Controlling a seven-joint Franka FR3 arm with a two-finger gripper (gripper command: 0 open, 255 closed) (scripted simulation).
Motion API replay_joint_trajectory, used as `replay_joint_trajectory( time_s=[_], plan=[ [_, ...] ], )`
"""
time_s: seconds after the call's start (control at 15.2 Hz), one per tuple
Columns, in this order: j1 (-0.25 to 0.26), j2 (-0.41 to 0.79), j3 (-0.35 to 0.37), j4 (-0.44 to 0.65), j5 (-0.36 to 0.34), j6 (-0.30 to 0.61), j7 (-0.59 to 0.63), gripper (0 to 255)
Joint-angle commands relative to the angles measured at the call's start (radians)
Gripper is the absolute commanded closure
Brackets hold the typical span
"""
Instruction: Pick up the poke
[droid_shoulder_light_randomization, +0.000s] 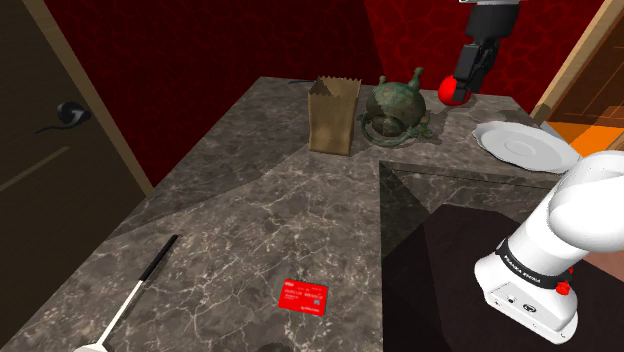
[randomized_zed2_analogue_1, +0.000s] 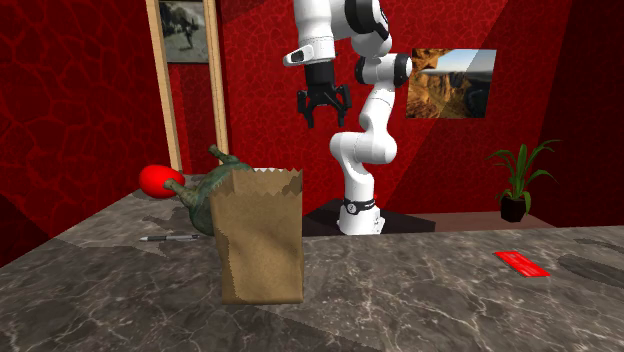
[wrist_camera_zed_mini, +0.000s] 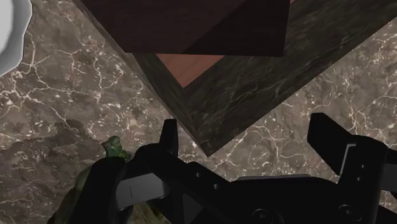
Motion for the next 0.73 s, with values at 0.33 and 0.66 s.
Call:
replay_joint_trajectory(
  time_s=[0.33, 0.66],
  plan=[
    [0.0, 0.177, 0.002, 0.079, -0.005, 0.118, -0.006, 0],
    [-0.001, 0.357, 0.004, 0.19, -0.01, 0.208, -0.009, 0]
  ],
)
